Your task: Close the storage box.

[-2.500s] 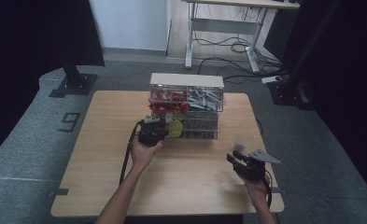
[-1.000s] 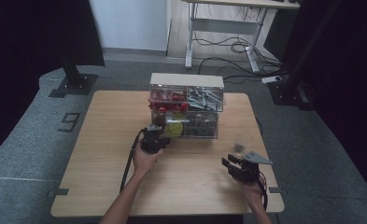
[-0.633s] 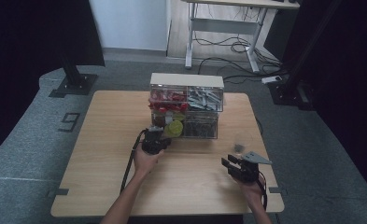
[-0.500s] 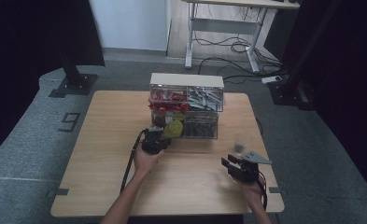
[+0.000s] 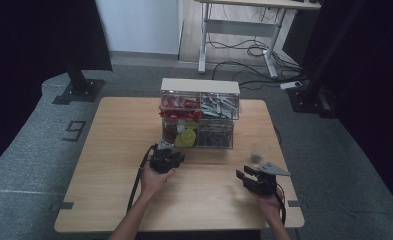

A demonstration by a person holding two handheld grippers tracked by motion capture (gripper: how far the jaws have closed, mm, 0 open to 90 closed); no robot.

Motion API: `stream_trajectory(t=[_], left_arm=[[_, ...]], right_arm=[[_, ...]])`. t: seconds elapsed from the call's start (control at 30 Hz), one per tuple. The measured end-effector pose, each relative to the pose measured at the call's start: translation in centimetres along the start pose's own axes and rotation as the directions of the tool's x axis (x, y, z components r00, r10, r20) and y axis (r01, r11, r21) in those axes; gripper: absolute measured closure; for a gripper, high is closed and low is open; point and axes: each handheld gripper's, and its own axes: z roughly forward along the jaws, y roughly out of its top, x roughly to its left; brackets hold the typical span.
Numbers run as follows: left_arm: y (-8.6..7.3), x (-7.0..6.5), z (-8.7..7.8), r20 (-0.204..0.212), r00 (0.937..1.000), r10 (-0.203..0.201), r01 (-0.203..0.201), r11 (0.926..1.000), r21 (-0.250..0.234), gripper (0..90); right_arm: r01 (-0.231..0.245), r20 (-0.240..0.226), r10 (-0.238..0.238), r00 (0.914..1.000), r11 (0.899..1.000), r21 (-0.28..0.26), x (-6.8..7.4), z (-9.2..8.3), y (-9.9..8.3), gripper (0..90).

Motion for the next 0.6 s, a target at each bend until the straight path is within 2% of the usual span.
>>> stream_trajectory(t=[0.1, 0.33, 0.43, 0.6], left_arm=[[-0.8, -0.3, -0.5, 0.014, 0.9998, 0.013, -0.013, 0.9999, -0.002, 63.5], [-2.7, -0.8, -1.9, 0.005, 0.9990, 0.045, -0.045, 0.9989, -0.009, 53.4], [-3.7, -0.8, -2.5, -0.002, 0.9980, 0.062, -0.062, 0.9980, 0.005, 48.3], [-5.5, -0.1, -3.8, -0.017, 0.9986, 0.049, -0.049, 0.9987, 0.015, 46.1]], right_arm=[[0.002, -0.003, -0.002, 1.0000, 1.000, -0.001, 0.1, 0.0, -0.1, 53.5], [0.019, -0.012, -0.020, 0.9997, 1.000, -0.009, 0.5, -0.2, -0.5, 49.8], [0.024, -0.015, -0.024, 0.9996, 1.000, -0.008, 0.5, -0.5, -1.0, 48.2], [0.020, -0.013, -0.020, 0.9997, 1.000, 0.001, 0.5, -0.7, -1.6, 45.6]])
